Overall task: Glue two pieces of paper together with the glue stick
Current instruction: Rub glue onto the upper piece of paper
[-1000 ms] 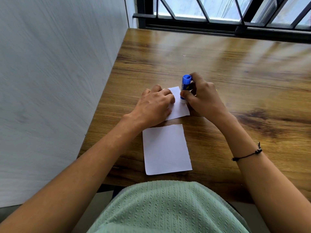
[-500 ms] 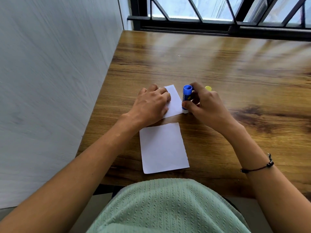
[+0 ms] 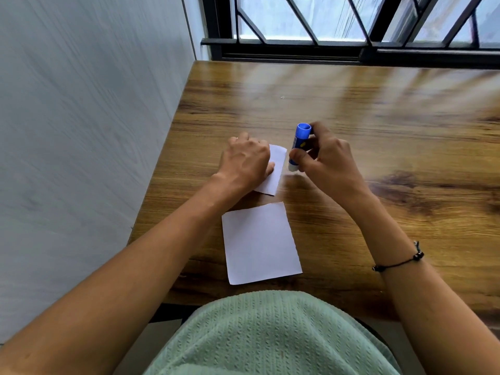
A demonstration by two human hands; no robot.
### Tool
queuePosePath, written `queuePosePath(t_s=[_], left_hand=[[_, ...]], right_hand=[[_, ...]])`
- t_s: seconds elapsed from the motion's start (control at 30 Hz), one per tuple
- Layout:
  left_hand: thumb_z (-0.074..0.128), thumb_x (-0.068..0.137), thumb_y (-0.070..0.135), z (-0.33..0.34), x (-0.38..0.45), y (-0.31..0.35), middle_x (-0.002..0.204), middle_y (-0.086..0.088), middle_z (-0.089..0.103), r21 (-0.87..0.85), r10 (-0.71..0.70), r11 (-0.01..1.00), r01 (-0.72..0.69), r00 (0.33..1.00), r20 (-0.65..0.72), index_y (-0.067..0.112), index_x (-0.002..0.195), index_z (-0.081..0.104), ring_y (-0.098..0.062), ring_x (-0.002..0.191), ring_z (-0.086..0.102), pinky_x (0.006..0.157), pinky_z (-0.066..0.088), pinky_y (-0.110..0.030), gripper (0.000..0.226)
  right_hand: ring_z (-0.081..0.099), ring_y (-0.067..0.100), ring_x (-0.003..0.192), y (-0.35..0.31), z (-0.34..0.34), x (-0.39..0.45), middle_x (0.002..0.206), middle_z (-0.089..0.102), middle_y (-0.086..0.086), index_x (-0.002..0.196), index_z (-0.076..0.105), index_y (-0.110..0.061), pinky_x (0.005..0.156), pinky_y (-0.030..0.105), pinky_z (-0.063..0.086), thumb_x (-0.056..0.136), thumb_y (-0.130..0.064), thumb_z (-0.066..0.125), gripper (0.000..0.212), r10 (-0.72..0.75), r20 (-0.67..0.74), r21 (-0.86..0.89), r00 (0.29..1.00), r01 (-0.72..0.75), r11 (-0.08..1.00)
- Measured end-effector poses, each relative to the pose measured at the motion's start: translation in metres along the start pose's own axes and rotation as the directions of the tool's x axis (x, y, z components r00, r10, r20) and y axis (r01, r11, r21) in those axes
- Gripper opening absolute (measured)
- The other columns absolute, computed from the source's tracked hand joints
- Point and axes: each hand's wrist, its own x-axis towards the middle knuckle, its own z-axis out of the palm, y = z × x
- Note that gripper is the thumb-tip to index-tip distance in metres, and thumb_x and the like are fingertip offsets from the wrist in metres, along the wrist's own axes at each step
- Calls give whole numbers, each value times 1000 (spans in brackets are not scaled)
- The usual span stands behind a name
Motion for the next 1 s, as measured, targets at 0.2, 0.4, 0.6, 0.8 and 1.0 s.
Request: queuePosePath(t_s=[0.2,0.4,0.6,0.8,1.0], left_hand=[[48,88,35,0,-6,4,82,-18,64,38,-39,998,41,999,-35,2,83,59,-26,70,37,63,29,-35,35],[50,88,34,-10,-9,3,94,-15,63,-190,-98,978,87,994,-49,5,99,57,-26,85,48,68,35,-34,33],[53,86,32,-10,-16,2,97,-10,50,-161,-92,980,113,987,130,10,116,54,-26,98,44,72,33,-32,37],[54,86,32,-14,-20,2,106,-12,49,-187,-96,974,127,981,167,13,120,52,-27,102,43,73,33,-32,39],[53,86,33,-13,-21,1,107,-12,49,-196,-103,971,139,977,184,14,121,51,-27,103,43,73,32,-32,40]], right_hand=[[65,31,72,-4,7,16,87,68,13,103,47,-5,73,43,51,84,-16,60,26,22,-71,28,997,-20,999],[65,33,76,-5,21,38,90,67,16,106,47,-2,76,49,51,84,-13,60,28,28,-65,67,997,-24,997],[63,28,72,-3,34,53,80,62,3,106,47,-5,71,42,51,84,-12,58,26,-5,-6,27,1000,5,1000],[51,25,70,2,41,61,80,56,1,109,47,-4,64,29,37,83,-12,59,29,-23,22,-41,999,24,999],[54,25,73,2,43,61,89,64,12,107,47,-3,66,33,41,83,-12,60,29,-40,54,-74,998,44,996]])
